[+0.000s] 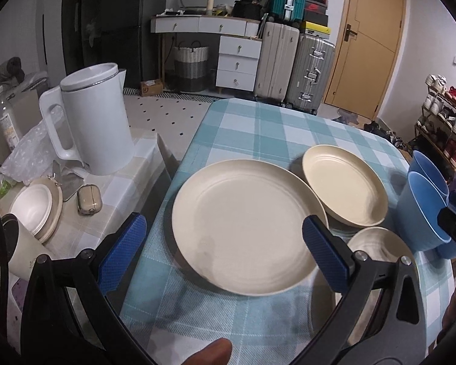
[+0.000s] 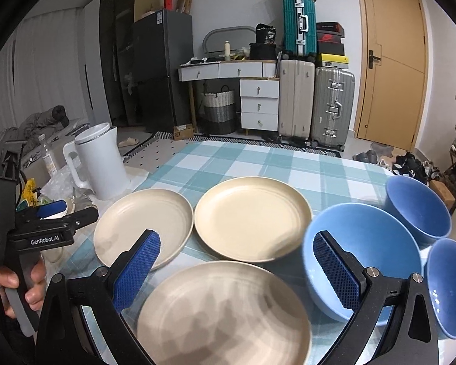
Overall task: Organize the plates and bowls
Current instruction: 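Move both tools to the large cream plate's rim and close both grippers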
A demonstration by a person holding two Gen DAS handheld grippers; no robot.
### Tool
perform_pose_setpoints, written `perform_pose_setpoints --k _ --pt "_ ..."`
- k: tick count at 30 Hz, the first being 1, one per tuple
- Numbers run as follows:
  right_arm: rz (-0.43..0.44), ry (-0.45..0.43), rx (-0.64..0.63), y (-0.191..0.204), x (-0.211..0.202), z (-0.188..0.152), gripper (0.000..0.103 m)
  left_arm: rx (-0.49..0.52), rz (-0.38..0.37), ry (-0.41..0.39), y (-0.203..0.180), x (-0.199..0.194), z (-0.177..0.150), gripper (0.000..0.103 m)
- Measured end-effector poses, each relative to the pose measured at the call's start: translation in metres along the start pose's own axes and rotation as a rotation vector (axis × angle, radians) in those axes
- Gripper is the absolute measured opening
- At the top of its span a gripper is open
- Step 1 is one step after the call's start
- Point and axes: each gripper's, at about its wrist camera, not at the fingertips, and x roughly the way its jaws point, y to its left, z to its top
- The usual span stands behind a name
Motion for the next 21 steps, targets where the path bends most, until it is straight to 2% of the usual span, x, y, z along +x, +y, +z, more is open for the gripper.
perform_pose_setpoints --k 8,21 --pt "0.002 0.057 -0.012 0.017 0.032 0.006 0.103 -0.016 0.006 0.042 0.014 0.031 0.003 0.103" --pt "0.065 0.17 0.021 0.039 0.092 -0.009 0.103 -0.03 0.044 0.126 0.04 0.065 -0.019 0.103"
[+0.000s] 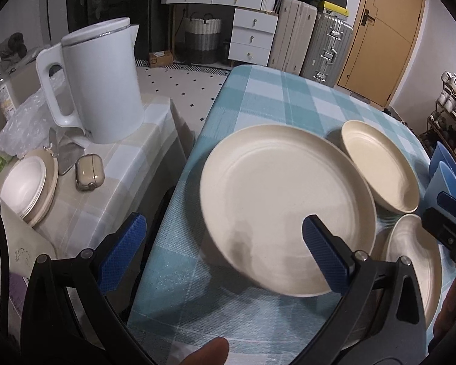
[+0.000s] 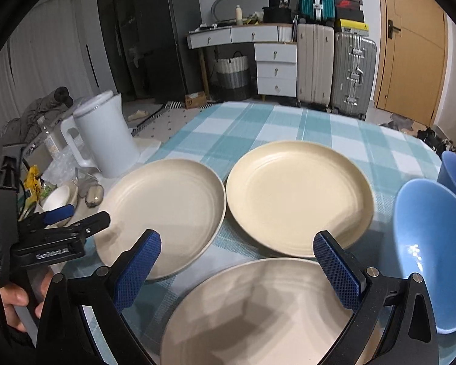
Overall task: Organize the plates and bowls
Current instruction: 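Move both tools to the large cream plate's rim and close both grippers, then lift the cream plate with both grippers, tilting it up off the cloth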
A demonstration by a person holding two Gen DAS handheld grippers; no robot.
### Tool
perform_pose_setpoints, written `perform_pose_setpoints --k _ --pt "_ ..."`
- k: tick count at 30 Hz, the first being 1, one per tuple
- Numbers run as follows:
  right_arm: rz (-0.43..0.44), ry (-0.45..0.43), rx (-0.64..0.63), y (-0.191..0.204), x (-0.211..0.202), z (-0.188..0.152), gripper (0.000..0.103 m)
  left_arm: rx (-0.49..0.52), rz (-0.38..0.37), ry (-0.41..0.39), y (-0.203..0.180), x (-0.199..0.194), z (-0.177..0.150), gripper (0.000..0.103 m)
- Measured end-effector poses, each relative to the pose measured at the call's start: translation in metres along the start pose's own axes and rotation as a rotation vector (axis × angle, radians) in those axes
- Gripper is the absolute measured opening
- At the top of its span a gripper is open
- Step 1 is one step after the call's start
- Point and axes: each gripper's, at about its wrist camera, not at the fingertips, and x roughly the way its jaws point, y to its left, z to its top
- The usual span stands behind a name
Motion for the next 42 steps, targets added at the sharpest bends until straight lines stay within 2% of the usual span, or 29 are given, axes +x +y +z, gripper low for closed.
perform_pose_setpoints --k 10,13,14,16,19,25,29,37,39,42 --pt "0.042 0.064 -0.006 0.017 0.037 -0.003 0.097 -0.03 0.005 0.052 0.016 0.018 -0.007 0.103" --pt "0.059 0.092 -0.013 0.024 0.048 -0.002 0.09 -0.039 -0.005 0.063 0.02 0.022 -0.009 0.1" --pt "0.064 0.103 -0.01 0.026 0.053 -0.002 0.084 -0.038 -0.008 0.066 0.02 0.022 -0.009 0.098" --pt "0.077 0.119 0.0 0.027 0.058 -0.001 0.08 -0.043 -0.018 0.071 0.021 0.024 -0.009 0.09" --pt "0.097 0.139 0.009 0.03 0.068 0.001 0.08 -0.068 -0.032 0.081 0.024 0.027 -0.009 0.076" --pt "0.099 0.158 0.017 0.034 0.078 0.004 0.074 -0.074 -0.056 0.086 0.024 0.028 -0.009 0.06" --pt "0.084 0.171 0.014 0.034 0.082 0.005 0.063 -0.071 -0.076 0.094 0.022 0.028 -0.01 0.05" --pt "0.051 0.199 0.046 0.026 0.089 0.005 0.032 -0.072 -0.091 0.093 0.02 0.029 -0.011 0.026" --pt "0.04 0.198 0.052 0.023 0.09 0.005 0.024 -0.078 -0.122 0.095 0.02 0.029 -0.011 0.019" --pt "0.026 0.2 0.053 0.022 0.09 0.005 0.015 -0.07 -0.11 0.087 0.017 0.028 -0.012 0.019"
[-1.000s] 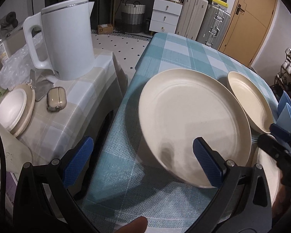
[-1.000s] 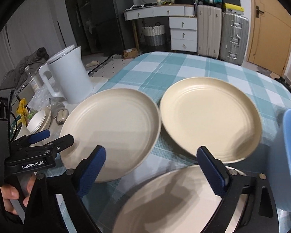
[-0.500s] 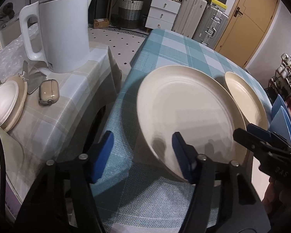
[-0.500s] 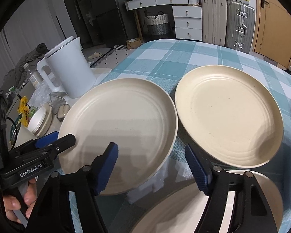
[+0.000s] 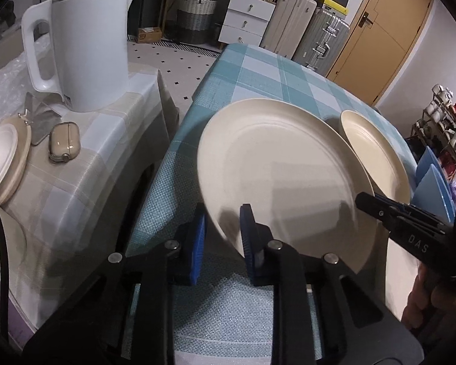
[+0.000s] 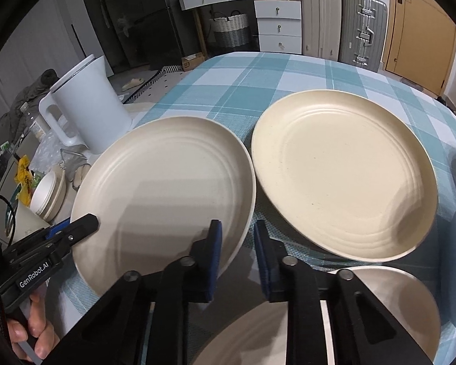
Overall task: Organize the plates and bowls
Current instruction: 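Lift the cream plate with both grippers, tilting it up off the cloth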
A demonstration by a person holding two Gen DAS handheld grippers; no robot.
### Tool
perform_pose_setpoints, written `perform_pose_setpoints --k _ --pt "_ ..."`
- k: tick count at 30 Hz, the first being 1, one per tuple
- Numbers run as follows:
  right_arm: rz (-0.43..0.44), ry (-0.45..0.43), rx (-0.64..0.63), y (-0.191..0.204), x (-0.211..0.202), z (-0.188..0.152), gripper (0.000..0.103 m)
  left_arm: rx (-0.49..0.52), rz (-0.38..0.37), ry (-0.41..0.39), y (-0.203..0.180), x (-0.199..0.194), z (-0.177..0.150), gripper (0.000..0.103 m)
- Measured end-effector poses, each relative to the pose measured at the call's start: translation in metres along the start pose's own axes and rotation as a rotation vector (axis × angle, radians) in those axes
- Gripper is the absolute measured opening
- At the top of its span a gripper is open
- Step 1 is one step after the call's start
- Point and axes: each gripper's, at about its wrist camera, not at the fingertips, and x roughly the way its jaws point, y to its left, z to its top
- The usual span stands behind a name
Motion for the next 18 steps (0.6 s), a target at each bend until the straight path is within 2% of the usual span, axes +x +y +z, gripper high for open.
perform_pose_setpoints --k 18 --pt "-0.02 -0.028 -0.025 0.009 -0.014 -0.001 0.014 0.024 0.01 -0.045 -0.002 -0.021 0.002 0.018"
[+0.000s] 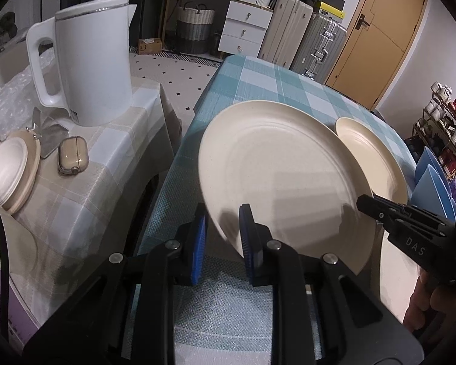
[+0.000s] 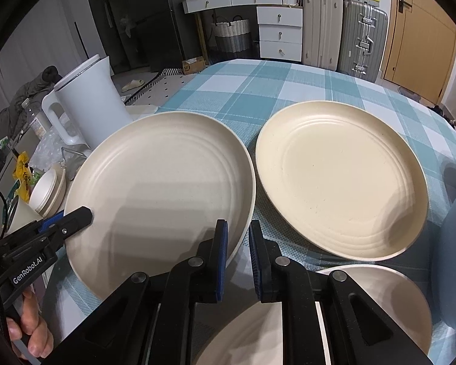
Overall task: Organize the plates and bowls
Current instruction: 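Lift the cream plate with both grippers, tilting it up off the cloth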
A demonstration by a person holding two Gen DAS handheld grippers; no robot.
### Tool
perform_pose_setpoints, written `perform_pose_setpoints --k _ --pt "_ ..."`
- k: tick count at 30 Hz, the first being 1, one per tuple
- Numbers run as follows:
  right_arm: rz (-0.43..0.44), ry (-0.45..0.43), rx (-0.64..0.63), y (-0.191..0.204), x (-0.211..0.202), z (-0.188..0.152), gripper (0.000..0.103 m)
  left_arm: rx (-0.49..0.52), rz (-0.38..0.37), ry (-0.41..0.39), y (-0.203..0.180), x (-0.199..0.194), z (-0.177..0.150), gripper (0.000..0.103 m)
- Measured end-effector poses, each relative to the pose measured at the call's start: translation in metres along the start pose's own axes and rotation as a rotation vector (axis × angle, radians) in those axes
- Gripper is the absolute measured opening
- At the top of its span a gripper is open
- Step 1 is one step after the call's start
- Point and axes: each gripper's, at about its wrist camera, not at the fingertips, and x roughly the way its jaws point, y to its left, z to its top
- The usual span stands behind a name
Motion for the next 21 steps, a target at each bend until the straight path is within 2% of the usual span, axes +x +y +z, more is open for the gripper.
perform_pose_setpoints --k 11,21 --pt "-0.005 -0.043 0.009 -0.003 -0.026 -0.001 0.014 0.033 -0.007 -0.027 -0.014 -0.024 0.003 0.018" --pt "-0.027 -0.072 0.044 -0.016 -0.055 -0.01 0.015 0.086 -0.036 -0.036 -0.043 -0.042 0.001 0.018"
